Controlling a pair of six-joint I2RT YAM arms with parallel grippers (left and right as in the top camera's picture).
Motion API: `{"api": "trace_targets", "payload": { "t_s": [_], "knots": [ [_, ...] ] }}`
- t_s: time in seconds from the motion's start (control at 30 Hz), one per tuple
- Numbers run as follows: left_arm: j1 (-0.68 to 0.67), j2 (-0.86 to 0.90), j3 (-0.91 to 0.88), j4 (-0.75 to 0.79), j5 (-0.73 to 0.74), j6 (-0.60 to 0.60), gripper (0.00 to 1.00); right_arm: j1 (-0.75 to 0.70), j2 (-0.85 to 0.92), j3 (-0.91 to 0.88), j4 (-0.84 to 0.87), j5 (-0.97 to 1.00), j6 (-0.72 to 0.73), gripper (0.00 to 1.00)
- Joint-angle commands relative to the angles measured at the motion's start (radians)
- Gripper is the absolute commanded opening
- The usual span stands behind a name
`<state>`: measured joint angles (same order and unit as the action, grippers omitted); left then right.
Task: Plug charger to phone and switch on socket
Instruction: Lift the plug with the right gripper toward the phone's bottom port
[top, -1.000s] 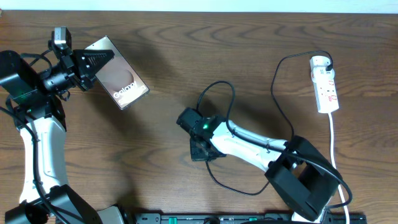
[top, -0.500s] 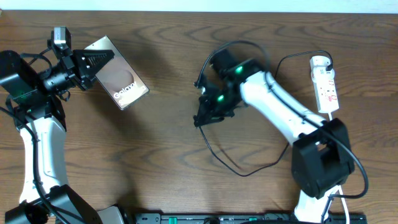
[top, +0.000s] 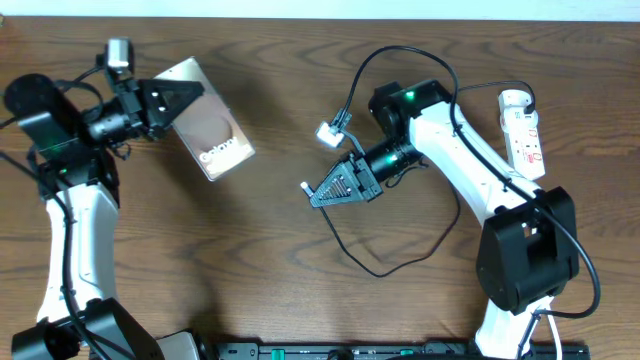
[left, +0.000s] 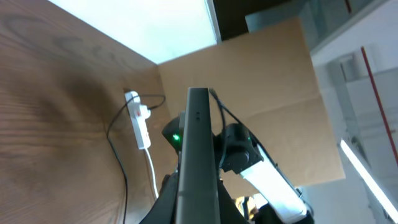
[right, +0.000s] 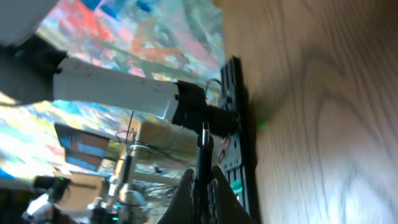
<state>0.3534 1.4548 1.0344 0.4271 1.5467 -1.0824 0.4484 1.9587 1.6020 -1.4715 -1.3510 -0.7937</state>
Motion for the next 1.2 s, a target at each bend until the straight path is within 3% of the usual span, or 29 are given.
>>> {"api": "trace_targets", "payload": {
  "t_s": [0.0, 0.63, 1.17],
  "knots": [
    [-0.032, -0.014, 0.009, 0.009, 0.012, 0.051, 0.07, 0.024, -0.004, 0.014, 0.016, -0.092, -0.132, 0.01],
    [-0.130, -0.014, 0.009, 0.010, -0.056, 0.069, 0.07, 0.106, -0.004, 0.014, 0.193, -0.211, -0.124, 0.01],
    [-0.130, -0.014, 0.009, 0.009, -0.093, 0.069, 0.07, 0.106, -0.004, 0.014, 0.464, -0.210, 0.197, 0.01]
  ]
}}
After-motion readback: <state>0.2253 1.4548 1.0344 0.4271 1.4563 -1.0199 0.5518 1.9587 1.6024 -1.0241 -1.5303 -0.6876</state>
